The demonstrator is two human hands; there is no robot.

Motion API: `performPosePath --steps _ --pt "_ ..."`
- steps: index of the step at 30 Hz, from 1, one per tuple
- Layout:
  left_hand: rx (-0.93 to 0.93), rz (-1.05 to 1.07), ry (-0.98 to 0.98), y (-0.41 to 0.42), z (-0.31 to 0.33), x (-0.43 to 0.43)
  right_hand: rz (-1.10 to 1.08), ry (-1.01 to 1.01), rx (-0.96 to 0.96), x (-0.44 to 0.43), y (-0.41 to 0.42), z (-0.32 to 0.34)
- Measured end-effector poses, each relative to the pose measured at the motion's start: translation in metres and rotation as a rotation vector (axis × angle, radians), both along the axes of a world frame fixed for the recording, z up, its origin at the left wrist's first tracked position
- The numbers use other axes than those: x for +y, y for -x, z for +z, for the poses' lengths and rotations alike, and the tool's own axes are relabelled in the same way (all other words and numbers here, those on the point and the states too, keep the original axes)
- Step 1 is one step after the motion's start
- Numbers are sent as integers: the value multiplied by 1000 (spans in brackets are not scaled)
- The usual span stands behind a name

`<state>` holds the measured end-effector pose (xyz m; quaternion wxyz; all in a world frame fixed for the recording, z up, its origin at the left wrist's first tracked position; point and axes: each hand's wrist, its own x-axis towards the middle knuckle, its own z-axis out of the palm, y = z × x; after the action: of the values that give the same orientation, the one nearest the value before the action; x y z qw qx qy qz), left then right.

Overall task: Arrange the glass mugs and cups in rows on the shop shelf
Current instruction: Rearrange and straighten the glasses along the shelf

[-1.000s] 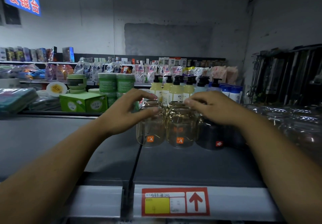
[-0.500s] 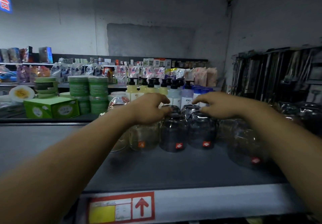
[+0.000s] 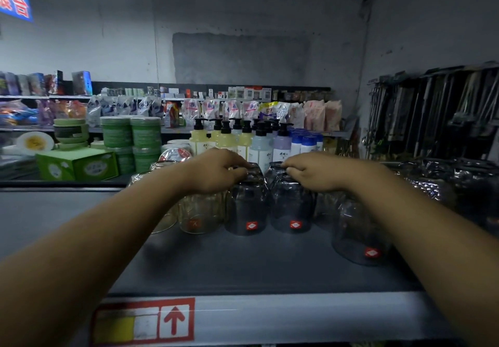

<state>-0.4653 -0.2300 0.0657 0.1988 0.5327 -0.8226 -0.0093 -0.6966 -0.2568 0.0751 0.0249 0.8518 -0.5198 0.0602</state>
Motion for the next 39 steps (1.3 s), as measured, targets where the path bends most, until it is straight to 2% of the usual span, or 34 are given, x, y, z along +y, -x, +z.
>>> performPosePath --steps 5,13,22,27,32,37,39 --pt "-10 5 25 1 -1 2 7 25 12 2 -1 0" --pt "120 -70 310 25 -5 22 22 180 20 24 7 17" --pt "301 -164 449 116 -38 132 207 400 -295 124 107 -6" --pt "437 -65 483 177 -74 198 272 363 -442 176 181 -44" --pt "541 115 395 216 -103 227 239 163 -600 195 209 -86" --pt "421 259 300 214 -93 210 146 20 -620 175 192 -94" --pt "368 286 236 209 -86 198 112 -63 -684 166 179 -91"
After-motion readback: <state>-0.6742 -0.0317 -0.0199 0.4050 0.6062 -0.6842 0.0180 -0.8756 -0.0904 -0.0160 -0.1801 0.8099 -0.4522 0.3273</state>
